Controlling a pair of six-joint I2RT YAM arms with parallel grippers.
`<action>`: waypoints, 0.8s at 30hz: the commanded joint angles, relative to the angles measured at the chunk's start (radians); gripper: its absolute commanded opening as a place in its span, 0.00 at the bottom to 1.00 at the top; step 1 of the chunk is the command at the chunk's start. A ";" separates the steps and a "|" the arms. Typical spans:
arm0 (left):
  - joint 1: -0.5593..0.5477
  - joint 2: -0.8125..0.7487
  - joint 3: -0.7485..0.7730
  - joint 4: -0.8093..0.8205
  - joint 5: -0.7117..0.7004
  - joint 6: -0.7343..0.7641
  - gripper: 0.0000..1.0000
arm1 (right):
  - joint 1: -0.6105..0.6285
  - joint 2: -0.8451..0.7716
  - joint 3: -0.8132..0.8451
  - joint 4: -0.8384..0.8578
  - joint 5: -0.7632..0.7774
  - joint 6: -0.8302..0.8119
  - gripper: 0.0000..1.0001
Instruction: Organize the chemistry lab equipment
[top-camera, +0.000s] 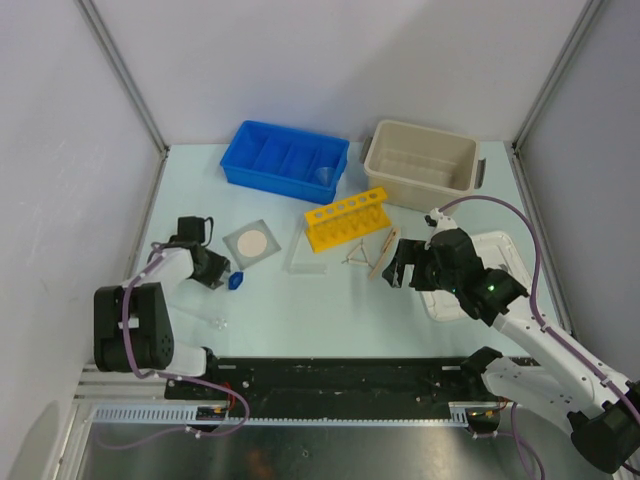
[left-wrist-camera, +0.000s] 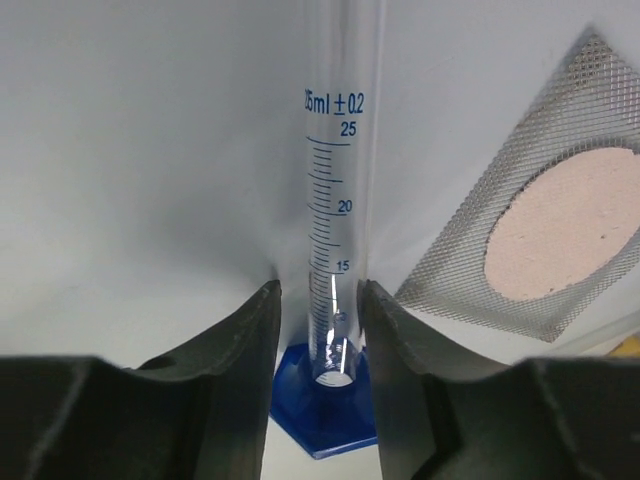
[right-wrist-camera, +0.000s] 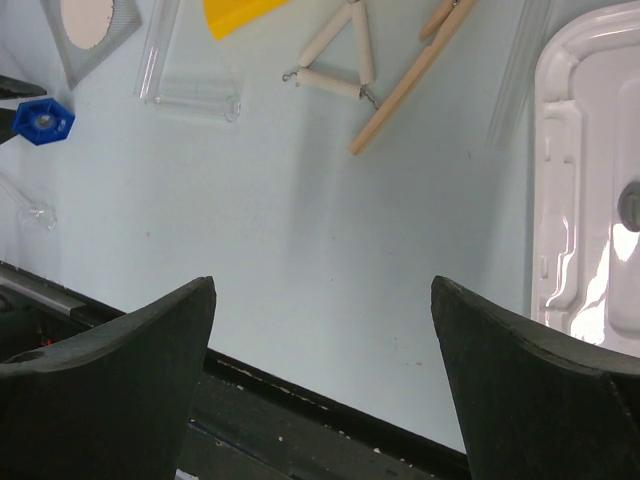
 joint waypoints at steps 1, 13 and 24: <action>0.007 -0.091 -0.026 0.000 -0.051 -0.015 0.41 | 0.004 -0.021 -0.005 0.020 0.011 -0.003 0.94; 0.005 -0.257 -0.041 0.000 -0.072 0.040 0.32 | 0.008 -0.030 -0.007 0.023 0.005 0.005 0.94; 0.004 -0.159 -0.047 0.000 -0.045 0.058 0.46 | 0.014 -0.033 -0.011 0.039 -0.006 0.010 0.93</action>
